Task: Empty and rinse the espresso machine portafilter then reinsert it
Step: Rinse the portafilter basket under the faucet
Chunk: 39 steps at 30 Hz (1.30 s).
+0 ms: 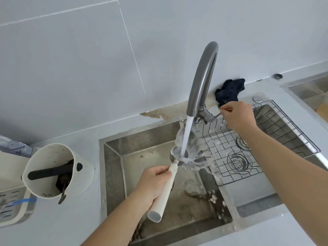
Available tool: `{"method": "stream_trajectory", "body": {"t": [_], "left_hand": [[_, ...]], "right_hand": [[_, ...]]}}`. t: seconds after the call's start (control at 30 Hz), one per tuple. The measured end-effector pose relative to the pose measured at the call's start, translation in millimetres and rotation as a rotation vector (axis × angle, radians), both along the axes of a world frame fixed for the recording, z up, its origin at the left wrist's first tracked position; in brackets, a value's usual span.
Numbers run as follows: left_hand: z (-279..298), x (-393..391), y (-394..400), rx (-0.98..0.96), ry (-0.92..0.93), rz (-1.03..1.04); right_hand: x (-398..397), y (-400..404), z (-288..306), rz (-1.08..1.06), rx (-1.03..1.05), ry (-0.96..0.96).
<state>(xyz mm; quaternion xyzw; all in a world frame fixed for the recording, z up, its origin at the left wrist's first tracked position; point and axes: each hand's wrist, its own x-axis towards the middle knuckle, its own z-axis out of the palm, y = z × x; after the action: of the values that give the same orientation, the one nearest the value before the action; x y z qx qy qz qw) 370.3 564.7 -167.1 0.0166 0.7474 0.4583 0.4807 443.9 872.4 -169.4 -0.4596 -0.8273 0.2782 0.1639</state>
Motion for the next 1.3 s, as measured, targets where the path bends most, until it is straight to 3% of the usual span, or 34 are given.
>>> {"method": "stream_trajectory", "body": {"t": [0.43, 0.87, 1.1, 1.3], "left_hand": [[-7.0, -3.8, 7.8, 0.082, -0.111, 0.021], [-2.5, -6.8, 20.3, 0.183, -0.096, 0.046], [4.7, -2.2, 32.9, 0.230, -0.200, 0.114], [2.6, -4.3, 37.2, 0.163, -0.246, 0.097]], "right_hand": [[-4.4, 3.3, 2.9, 0.008, -0.020, 0.017], [-1.9, 3.6, -1.5, 0.003, -0.028, 0.039], [-1.5, 3.2, -2.0, 0.010, -0.008, 0.041], [-0.9, 4.9, -1.6, 0.021, 0.001, 0.045]]}}
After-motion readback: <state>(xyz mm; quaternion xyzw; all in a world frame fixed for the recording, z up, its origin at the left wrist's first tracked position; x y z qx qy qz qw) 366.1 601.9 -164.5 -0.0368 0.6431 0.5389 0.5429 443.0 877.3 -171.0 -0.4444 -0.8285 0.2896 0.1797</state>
